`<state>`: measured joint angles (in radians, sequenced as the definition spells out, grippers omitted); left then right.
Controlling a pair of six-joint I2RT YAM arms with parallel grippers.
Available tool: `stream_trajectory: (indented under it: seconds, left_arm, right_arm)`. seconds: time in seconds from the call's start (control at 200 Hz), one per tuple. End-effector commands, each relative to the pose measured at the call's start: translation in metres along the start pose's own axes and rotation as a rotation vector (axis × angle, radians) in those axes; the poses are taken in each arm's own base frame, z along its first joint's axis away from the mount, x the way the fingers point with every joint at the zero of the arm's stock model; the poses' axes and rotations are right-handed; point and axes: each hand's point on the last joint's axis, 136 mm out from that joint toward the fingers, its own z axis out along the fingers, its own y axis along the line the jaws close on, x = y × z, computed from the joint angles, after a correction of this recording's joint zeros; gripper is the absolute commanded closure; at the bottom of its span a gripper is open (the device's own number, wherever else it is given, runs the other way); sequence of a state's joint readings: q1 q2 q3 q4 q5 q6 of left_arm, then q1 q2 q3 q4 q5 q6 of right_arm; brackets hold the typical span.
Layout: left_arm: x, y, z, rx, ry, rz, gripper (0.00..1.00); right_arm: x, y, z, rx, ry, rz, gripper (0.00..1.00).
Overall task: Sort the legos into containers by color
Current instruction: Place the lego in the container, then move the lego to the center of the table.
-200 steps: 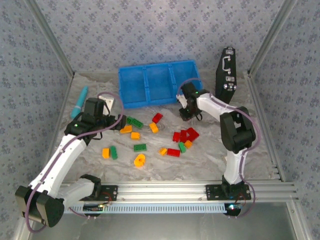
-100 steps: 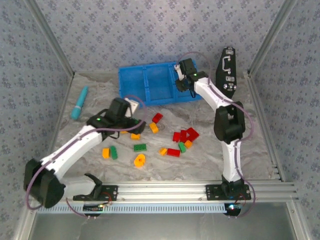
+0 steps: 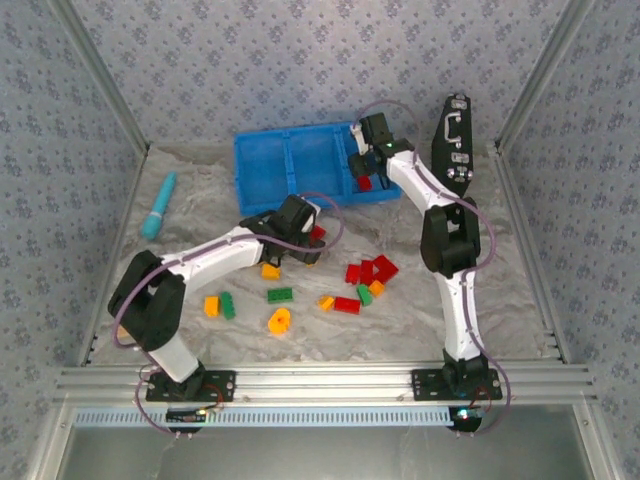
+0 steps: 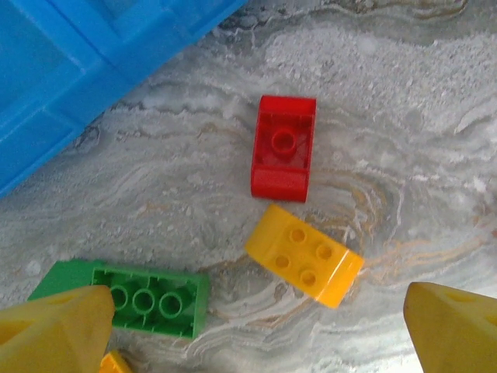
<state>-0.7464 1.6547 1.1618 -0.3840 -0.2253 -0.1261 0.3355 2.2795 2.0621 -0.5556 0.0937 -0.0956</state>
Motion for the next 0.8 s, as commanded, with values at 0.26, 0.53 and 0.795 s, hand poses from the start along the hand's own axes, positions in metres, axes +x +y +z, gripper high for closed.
stream_trajectory:
  seconds: [0.26,0.53,0.795]
  left_arm:
    - [-0.036,0.004,-0.022,0.005,-0.085,-0.023,0.03]
    - [-0.041,0.011,-0.071,0.09,-0.129,-0.008,0.02]
    - [-0.026,0.035,-0.086,0.103,-0.107,-0.022,0.01]
  right_arm:
    - [0.017,0.006,-0.075,-0.107,-0.034,0.069,0.38]
    - [0.111,0.028,-0.11,-0.16,0.155,0.25,0.35]
    - [0.196,0.069,-0.114,-0.18,0.288,0.26,0.25]
